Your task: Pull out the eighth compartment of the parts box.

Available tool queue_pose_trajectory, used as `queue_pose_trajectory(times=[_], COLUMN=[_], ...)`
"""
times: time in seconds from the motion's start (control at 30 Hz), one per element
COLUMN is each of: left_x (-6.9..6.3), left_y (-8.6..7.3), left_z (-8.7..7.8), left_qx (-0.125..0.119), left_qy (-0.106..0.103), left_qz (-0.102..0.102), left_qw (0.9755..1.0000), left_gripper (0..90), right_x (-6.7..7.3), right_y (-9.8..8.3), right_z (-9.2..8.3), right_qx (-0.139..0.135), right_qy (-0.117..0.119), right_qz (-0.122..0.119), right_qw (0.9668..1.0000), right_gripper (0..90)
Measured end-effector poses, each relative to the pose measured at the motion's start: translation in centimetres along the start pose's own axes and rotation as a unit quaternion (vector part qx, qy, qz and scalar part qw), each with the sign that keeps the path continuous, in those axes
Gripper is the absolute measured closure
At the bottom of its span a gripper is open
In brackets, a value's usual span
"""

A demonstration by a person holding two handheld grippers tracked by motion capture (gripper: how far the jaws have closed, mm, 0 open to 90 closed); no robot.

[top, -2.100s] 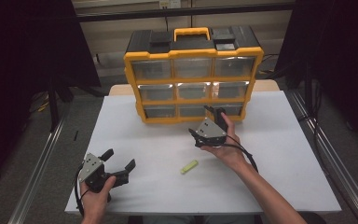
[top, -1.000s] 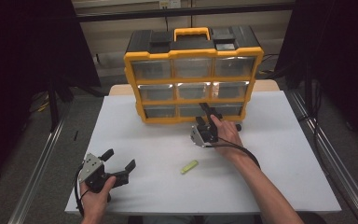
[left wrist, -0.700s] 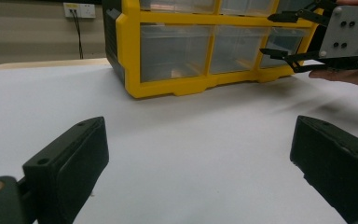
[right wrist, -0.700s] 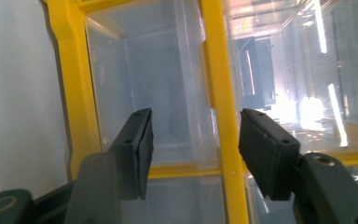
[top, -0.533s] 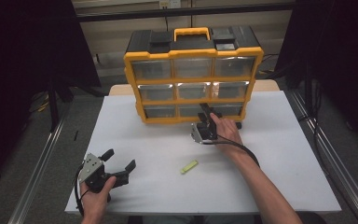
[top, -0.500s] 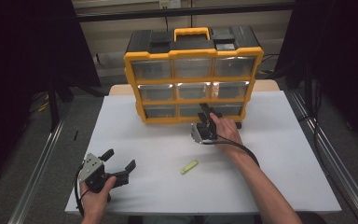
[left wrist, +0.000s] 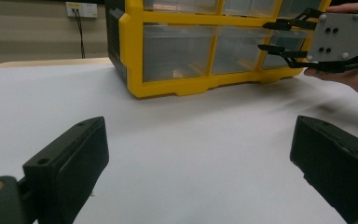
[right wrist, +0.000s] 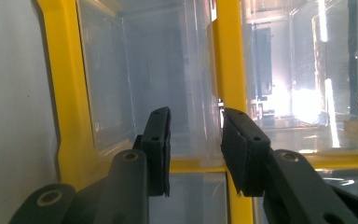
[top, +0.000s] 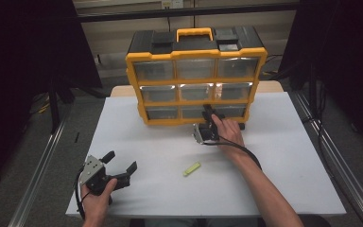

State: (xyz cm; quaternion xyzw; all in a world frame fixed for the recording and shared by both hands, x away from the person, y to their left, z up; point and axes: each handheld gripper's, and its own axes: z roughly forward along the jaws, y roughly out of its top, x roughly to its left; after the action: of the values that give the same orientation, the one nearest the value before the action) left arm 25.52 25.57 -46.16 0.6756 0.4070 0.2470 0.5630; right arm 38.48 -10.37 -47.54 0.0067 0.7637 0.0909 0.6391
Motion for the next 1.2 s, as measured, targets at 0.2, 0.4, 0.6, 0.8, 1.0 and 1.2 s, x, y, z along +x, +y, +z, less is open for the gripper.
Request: queue_pose_trajectory(times=[0.2,0.4,0.6,0.8,1.0,1.2], left_x=[-0.01,-0.03,-0.01,-0.01,0.06,0.04], left_y=[-0.01,0.00,-0.02,0.00,-0.05,0.00], left_z=[-0.02,-0.02,-0.01,-0.01,0.07,-0.04], left_qx=[0.001,0.001,0.002,0.003,0.004,0.002], left_qy=[0.001,0.001,0.001,0.001,0.000,0.002], left_qz=[0.001,0.002,0.003,0.004,0.002,0.004], left_qw=[1.0000,1.0000,1.0000,1.0000,1.0000,1.0000], left_gripper=[4.5,4.6,4.6,4.6,4.6,4.6], right_x=[-0.02,0.06,-0.08,-0.07,-0.02,0.10], right_y=[0.11,0.23,0.24,0.22,0.19,0.23], right_z=[0.01,0.06,0.08,0.06,0.01,-0.01], right_qx=[0.007,0.011,0.009,0.010,0.012,0.014], right_qy=[-0.008,-0.019,-0.022,-0.023,-0.021,-0.021], right_qz=[-0.015,-0.021,-0.023,-0.028,-0.009,-0.007], right_qw=[0.9998,0.9995,0.9994,0.9993,0.9997,0.9996], right_gripper=[71.1,74.9,78.2,78.8,78.6,78.8])
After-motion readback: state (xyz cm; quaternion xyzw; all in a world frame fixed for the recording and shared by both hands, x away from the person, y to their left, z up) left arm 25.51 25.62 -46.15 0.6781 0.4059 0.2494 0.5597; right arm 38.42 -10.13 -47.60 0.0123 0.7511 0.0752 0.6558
